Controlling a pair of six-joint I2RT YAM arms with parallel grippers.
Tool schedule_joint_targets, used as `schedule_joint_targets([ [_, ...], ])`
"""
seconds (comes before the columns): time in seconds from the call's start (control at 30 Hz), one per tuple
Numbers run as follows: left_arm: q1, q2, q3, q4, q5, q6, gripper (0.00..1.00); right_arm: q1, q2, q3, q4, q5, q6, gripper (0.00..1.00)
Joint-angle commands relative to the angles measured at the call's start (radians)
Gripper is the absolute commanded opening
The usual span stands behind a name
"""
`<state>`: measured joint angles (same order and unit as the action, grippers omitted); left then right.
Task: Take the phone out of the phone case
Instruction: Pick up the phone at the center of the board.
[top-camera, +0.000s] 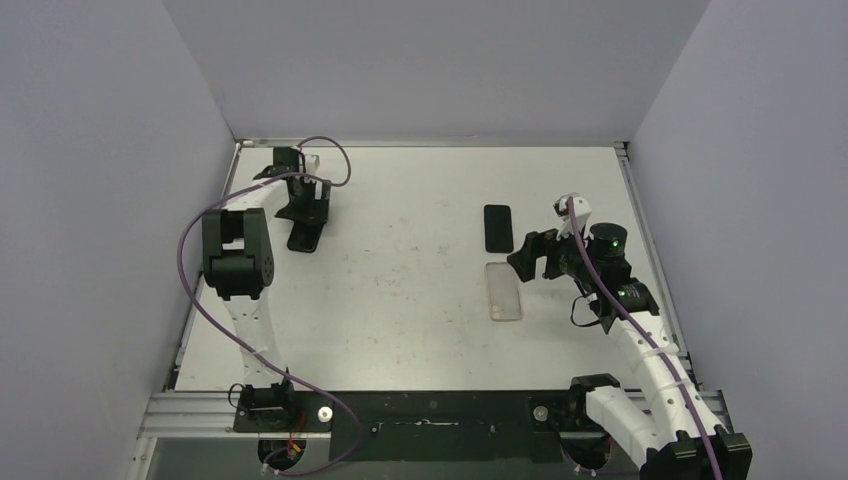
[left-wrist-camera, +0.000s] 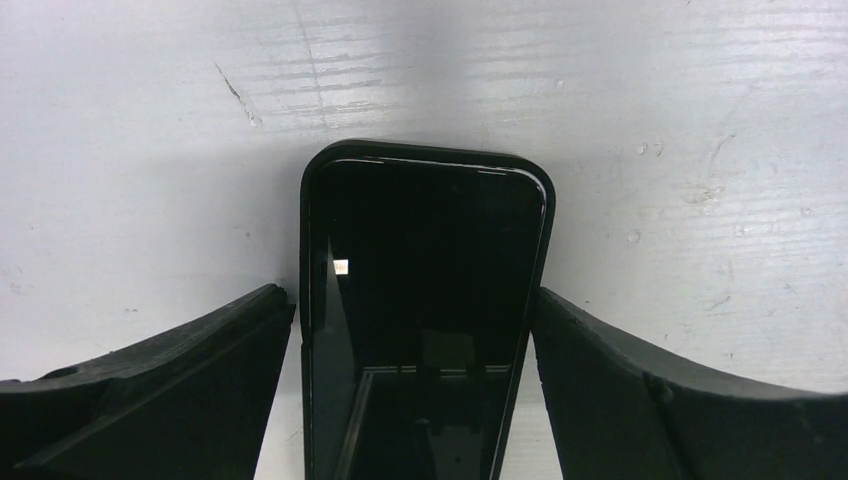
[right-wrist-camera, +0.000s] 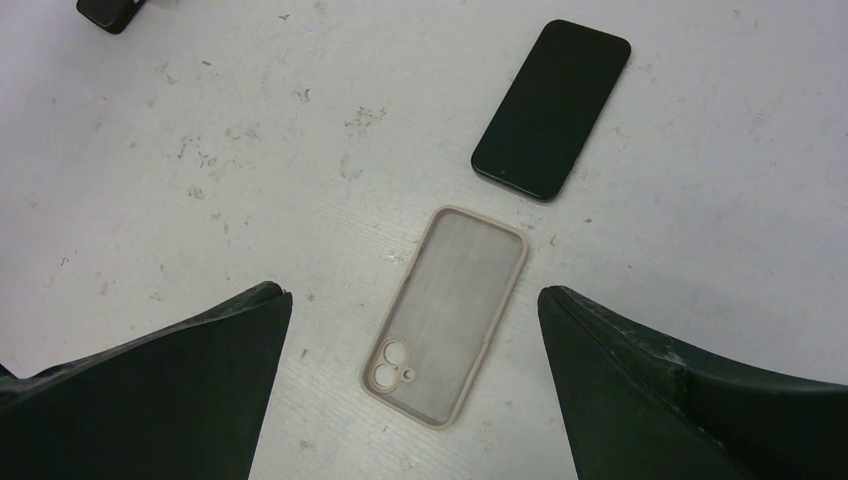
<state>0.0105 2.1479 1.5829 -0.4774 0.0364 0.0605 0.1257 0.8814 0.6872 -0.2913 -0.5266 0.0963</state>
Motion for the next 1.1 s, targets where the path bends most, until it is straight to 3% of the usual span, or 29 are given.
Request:
schedule_joint_targets([
  [0.0, 0.010, 0.013, -0.043, -0.064, 0.013, -0.027, 0.81, 0.008, -0.002, 0.002, 0.033, 0.030, -0.009, 1.00],
  [0.17, 0.009, -0.073, -0.148, -0.066, 0.069, -0.160, 0.56, 0.041, 0.009, 0.008, 0.013, 0.081, -0.005, 1.00],
  [0.3, -0.003, -0.208, -0.317, 0.021, 0.169, -0.316, 0.44, 0.069, 0.017, 0.007, 0.028, 0.057, 0.024, 1.00],
  [0.67, -0.177, -0.528, -0.758, 0.198, 0.238, -0.686, 0.28, 0.266, 0.056, -0.045, 0.145, 0.077, 0.162, 1.00],
  [0.83, -0.261, -0.635, -0.890, 0.320, 0.287, -0.867, 0.24, 0.393, 0.117, -0.088, 0.294, 0.098, 0.291, 1.00],
  [1.07, -0.283, -0.736, -1.023, 0.462, 0.323, -1.045, 0.20, 0.589, 0.275, -0.068, 0.446, 0.172, 0.440, 1.00],
])
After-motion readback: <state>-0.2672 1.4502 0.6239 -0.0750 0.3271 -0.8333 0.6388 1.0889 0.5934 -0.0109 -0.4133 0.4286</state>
